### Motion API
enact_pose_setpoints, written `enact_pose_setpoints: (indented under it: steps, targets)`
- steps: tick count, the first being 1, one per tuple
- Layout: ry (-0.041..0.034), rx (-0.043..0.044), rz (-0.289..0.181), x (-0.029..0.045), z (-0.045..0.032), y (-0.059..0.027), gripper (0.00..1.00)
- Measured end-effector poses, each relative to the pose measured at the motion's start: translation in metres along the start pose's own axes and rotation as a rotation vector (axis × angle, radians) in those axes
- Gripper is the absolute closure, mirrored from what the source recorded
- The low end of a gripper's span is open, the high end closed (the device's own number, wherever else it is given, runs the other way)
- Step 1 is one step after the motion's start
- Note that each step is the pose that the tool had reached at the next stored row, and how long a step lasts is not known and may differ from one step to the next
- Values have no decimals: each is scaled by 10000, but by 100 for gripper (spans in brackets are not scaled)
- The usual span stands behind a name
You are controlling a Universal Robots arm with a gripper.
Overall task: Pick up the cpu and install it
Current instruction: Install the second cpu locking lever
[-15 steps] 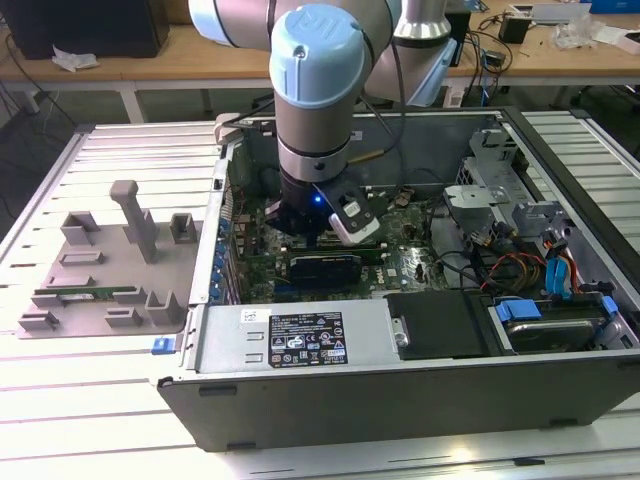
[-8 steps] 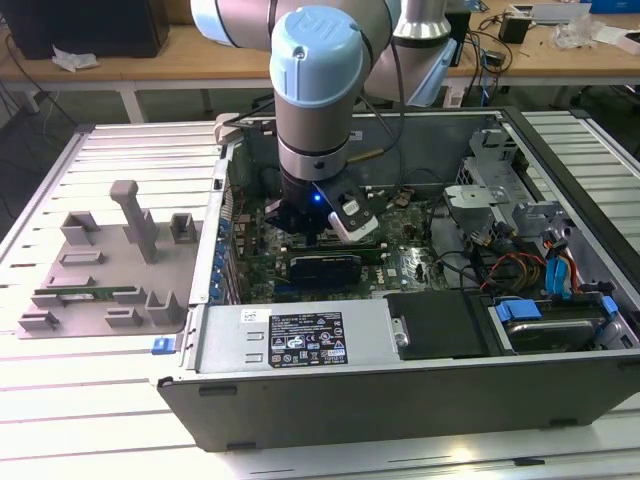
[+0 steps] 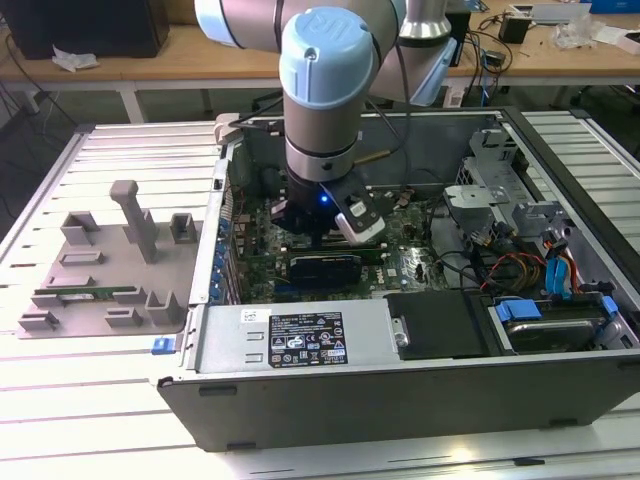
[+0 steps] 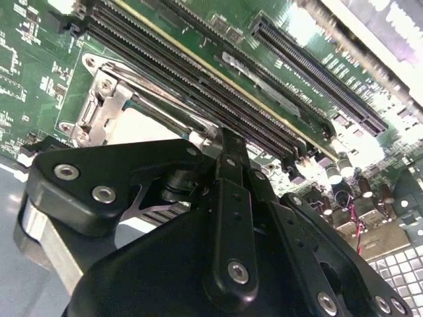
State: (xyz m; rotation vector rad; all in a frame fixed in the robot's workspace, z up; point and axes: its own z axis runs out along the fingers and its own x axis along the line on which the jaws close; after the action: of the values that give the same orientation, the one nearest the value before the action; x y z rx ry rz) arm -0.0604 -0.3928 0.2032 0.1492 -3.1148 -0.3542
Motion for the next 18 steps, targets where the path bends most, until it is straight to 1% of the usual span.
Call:
enact_pose_setpoints:
  steps: [3, 5, 7, 9, 10, 13, 17, 18]
  targets:
    - [5, -2, 1, -3, -7, -34, 89]
    - [2, -17, 2, -2, -9, -41, 89]
    - [0, -36, 1, 22, -8, -40, 89]
    - [-3, -67, 8, 69, -3, -36, 89]
    - [-6, -82, 13, 81, 1, -34, 89]
    - [-14, -93, 43, 81, 13, -27, 89]
    - [-27, -154, 71, 83, 35, 4, 89]
    - [-32, -160, 86, 87, 48, 26, 89]
